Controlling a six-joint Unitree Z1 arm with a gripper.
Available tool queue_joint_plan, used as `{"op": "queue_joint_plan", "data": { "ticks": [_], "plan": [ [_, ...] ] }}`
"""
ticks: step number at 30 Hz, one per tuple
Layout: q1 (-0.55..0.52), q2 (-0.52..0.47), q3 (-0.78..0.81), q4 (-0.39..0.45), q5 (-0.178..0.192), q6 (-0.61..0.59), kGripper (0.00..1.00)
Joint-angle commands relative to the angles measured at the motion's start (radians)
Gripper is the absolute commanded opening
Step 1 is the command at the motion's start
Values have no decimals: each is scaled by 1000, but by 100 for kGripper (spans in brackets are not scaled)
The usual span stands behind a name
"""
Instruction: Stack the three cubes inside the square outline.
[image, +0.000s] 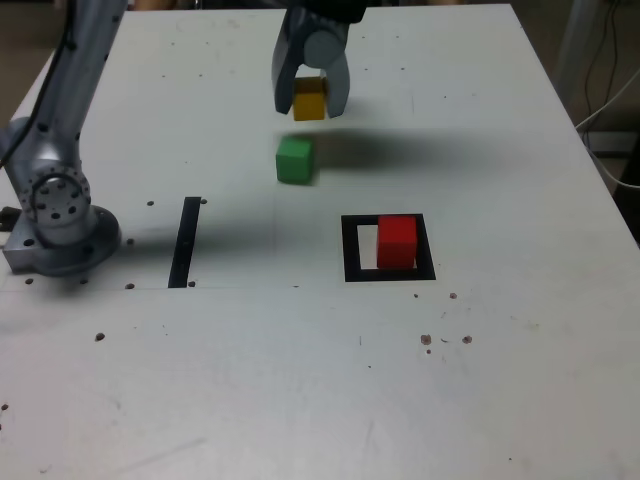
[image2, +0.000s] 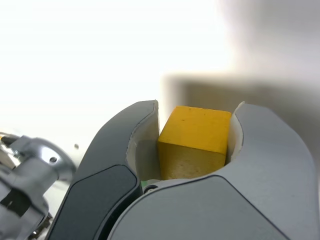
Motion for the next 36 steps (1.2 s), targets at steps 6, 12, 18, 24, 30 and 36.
{"op": "queue_joint_plan", "data": {
  "ticks": [6,12,18,24,30,36],
  "plan": [
    [-92,-92,-9,43,-20,-47,32],
    [-183,-131,-3,62,-42,-97,32],
    [-282,-160,-1,78,-56,-149,32],
    [-371,-172,2,86,-72,-195,32],
    [-442,-176,2,85,-93,-243,32],
    [-496,-167,-17,81,-113,-280,32]
  ]
}}
